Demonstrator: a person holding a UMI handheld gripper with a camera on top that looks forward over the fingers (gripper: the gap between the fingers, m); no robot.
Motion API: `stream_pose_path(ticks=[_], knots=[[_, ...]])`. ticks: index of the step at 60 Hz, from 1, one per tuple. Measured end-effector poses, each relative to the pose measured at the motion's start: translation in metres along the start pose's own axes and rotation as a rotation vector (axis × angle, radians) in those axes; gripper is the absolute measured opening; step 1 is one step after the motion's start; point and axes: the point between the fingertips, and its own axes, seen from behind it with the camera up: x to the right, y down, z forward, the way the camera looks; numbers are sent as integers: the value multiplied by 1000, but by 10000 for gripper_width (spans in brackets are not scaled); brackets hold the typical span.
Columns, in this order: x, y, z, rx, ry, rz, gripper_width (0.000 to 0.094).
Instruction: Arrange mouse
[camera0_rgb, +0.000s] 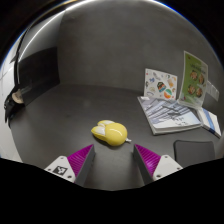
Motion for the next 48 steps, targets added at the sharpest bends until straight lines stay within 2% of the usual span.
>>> stream_pose_path(ticks=[2,26,29,30,36,39,44,48], knots=[[0,-5,7,-2,-9,10,822],[13,-52,79,-36,22,51,801],[12,-55,83,-34,26,49,691],[12,-55,83,-34,30,51,616],[9,-54,83,-40,43,43,526],[10,-54,83,-49,51,44,428],[7,-57,78,-57,35,63,381],[12,-83,56,16,35,86,376]])
